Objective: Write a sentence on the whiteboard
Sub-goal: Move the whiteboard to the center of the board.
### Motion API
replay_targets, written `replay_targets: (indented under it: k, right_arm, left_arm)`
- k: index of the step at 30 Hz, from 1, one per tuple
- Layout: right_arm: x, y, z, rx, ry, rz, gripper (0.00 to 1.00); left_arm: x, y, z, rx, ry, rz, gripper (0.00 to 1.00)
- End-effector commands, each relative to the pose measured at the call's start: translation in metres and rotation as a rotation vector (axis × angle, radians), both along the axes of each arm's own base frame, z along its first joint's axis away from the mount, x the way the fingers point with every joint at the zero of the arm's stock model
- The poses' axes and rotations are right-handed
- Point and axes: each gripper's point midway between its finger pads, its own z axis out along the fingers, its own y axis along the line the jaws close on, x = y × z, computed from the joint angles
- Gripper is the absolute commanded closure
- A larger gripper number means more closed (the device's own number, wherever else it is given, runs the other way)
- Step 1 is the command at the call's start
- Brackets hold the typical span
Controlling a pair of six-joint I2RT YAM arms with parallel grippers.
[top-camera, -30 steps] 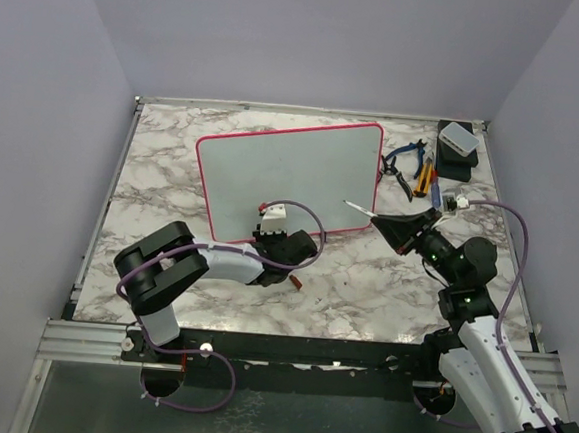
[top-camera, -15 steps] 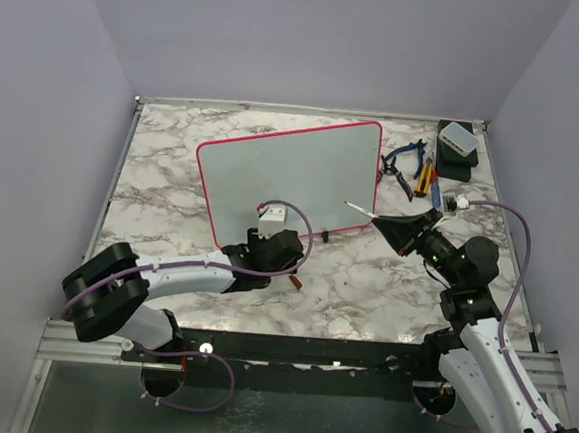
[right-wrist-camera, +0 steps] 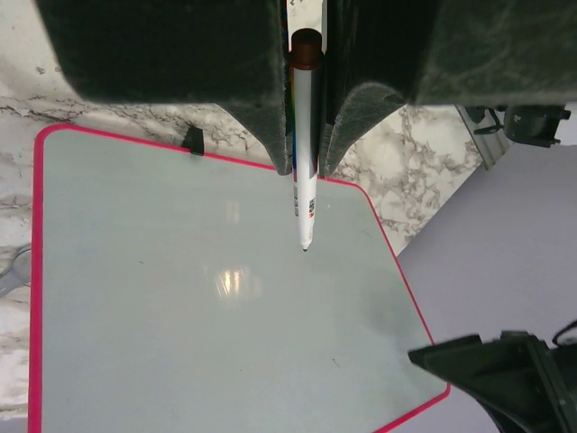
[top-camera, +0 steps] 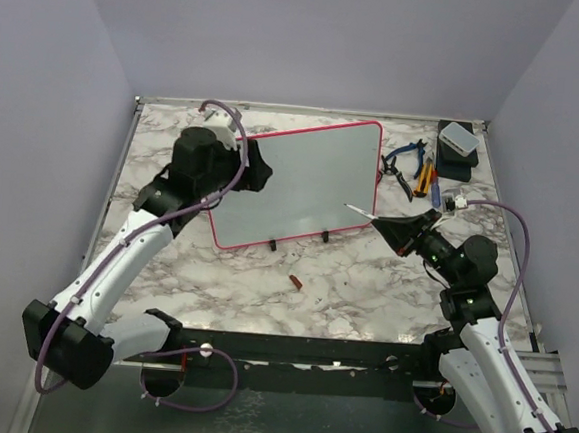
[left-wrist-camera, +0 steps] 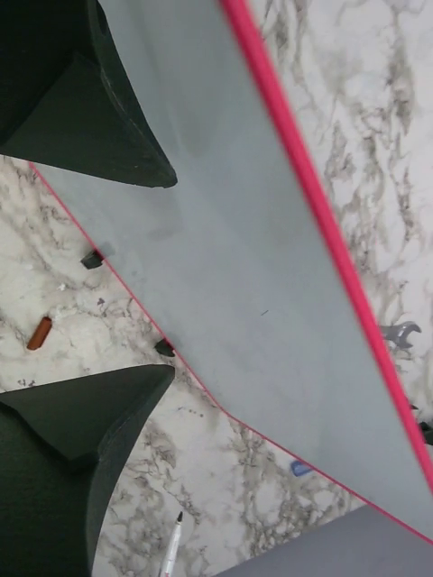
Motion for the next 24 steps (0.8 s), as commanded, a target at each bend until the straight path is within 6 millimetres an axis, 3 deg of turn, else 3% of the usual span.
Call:
replay_targets:
  k: [1,5,8,17,21,24]
  right_arm:
    - [-0.001,0.0,0.015,-0.007,-0.04,-0.001,0.99]
    - [-0.001,0.0,0.014,-0.016,-0.035,-0.003,0.99]
    - [0.0,0.0,0.013,-0.021,-0.031,-0.003,0.99]
    - [0.003,0.003,0.011,-0.021,-0.025,0.012,0.99]
    - [0.003,0.003,0.013,-0.019,-0.034,0.018,0.99]
    - [0.003,0.004,0.014,-0.018,-0.036,0.022,0.99]
  left_arm:
    - [0.013,0.023,0.02,-0.012,-0.016,-0.144,0.2]
    - [0.031,0.045,0.057,-0.063,-0.1,-0.116,0.2]
    - [0.034,0.053,0.071,-0.089,-0.129,-0.111,0.2]
    - [0.029,0.078,0.091,-0.146,-0.179,-0.057,0.18]
    - [0.036,0.107,0.099,-0.15,-0.2,0.04,0.17]
    - [0.042,0.123,0.091,-0.155,-0.184,0.082,0.16]
